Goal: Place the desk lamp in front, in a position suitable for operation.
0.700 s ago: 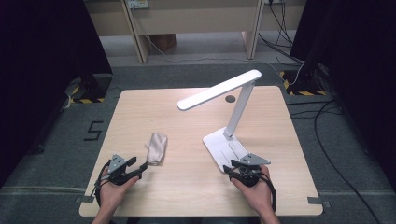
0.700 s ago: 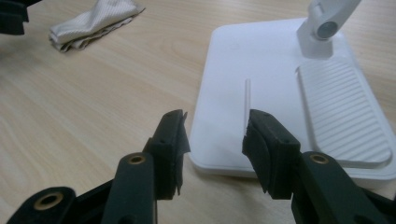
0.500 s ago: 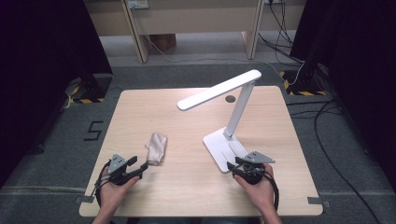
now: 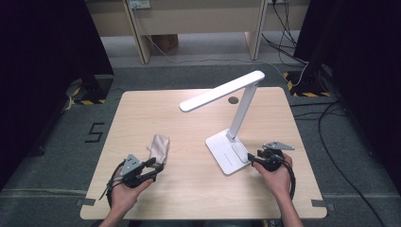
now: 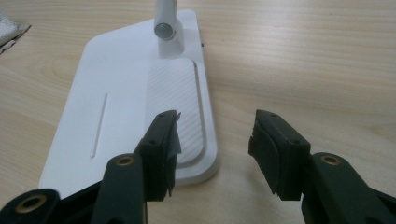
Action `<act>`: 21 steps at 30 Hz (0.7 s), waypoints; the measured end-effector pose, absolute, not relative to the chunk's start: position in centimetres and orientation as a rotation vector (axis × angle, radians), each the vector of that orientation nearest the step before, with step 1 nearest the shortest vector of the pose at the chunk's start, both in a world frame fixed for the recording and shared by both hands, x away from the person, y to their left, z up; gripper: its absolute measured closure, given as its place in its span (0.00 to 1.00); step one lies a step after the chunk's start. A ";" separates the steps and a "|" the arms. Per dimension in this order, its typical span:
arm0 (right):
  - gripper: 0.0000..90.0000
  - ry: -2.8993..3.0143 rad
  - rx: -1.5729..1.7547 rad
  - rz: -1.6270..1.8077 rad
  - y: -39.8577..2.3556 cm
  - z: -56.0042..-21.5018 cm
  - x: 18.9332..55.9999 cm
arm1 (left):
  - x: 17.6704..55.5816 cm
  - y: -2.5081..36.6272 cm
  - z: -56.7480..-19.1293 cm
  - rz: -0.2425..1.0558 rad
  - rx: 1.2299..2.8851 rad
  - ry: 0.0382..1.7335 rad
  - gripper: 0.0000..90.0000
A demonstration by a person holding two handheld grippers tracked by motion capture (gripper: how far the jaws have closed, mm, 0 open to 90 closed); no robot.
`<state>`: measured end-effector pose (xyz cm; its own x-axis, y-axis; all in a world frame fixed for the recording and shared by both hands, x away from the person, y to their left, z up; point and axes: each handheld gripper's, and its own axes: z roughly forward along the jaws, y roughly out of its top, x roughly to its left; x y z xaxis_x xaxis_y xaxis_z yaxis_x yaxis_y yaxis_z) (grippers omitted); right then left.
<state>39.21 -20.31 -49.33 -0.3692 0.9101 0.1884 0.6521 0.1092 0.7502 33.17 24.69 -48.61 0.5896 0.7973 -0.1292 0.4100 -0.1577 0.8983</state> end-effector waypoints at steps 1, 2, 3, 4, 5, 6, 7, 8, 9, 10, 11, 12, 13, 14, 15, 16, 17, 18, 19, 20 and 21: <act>0.56 2.076 1.547 1.136 -20.3 -49.4 39.5 | 33.3 24.2 -48.5 0.447 1.792 0.976 0.62; 0.56 2.088 1.561 1.141 -20.3 -49.5 39.8 | 33.4 23.6 -48.5 0.430 1.801 0.964 0.63; 0.55 2.101 1.565 1.145 -20.3 -49.6 40.0 | 33.5 23.1 -48.4 0.415 1.813 0.951 0.63; 0.55 2.116 1.566 1.146 -20.2 -49.7 40.2 | 33.7 22.6 -48.4 0.404 1.826 0.939 0.64; 0.55 2.137 1.566 1.151 -19.9 -49.9 40.5 | 33.9 22.1 -48.3 0.390 1.841 0.925 0.64; 0.55 2.139 1.576 1.162 -19.7 -49.9 40.6 | 34.3 21.3 -48.2 0.363 1.848 0.906 0.65; 0.55 2.139 1.576 1.162 -19.7 -49.9 40.6 | 34.3 21.3 -48.2 0.363 1.848 0.906 0.66; 0.55 2.144 1.577 1.173 -19.6 -49.9 40.7 | 34.4 20.9 -48.2 0.357 1.856 0.895 0.66; 0.56 2.154 1.572 1.171 -19.4 -50.0 40.8 | 34.6 20.5 -48.3 0.350 1.864 0.888 0.67; 0.56 2.158 1.575 1.176 -19.2 -49.9 40.8 | 34.8 20.1 -48.4 0.335 1.869 0.884 0.68; 0.55 2.167 1.566 1.179 -18.9 -50.0 40.9 | 35.0 19.8 -48.5 0.326 1.871 0.882 0.69; 0.55 2.167 1.566 1.179 -18.9 -50.0 40.9 | 35.1 19.4 -48.6 0.318 1.878 0.879 0.69; 0.54 2.167 1.555 1.174 -18.7 -50.0 40.9 | 35.2 19.1 -48.7 0.312 1.885 0.878 0.69; 0.54 2.169 1.556 1.169 -18.6 -50.0 40.9 | 35.3 18.8 -48.9 0.306 1.889 0.876 0.69; 0.54 2.172 1.565 1.168 -18.5 -49.9 40.9 | 35.4 18.6 -49.0 0.302 1.894 0.875 0.69; 0.54 2.181 1.563 1.169 -18.4 -49.9 41.0 | 35.5 18.4 -49.2 0.295 1.897 0.876 0.69; 0.54 2.181 1.563 1.169 -18.4 -49.9 41.0 | 35.6 18.3 -49.3 0.293 1.899 0.879 0.69; 0.54 2.185 1.567 1.173 -18.2 -49.9 41.0 | 35.8 18.0 -49.4 0.290 1.904 0.884 0.69; 0.54 2.185 1.567 1.173 -18.2 -49.9 41.0 | 35.8 18.0 -49.4 0.290 1.904 0.884 0.69; 0.54 2.192 1.562 1.171 -18.1 -49.9 41.0 | 35.9 17.9 -49.5 0.287 1.909 0.884 0.69; 0.54 2.193 1.557 1.175 -17.8 -50.0 41.0 | 36.1 17.6 -49.5 0.283 1.916 0.882 0.68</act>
<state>40.96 -17.82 -49.96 -0.4215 0.8666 0.2670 0.7023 0.1257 0.7007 36.12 17.62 -49.54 0.7102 0.6835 -0.1686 0.4578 -0.2665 0.8482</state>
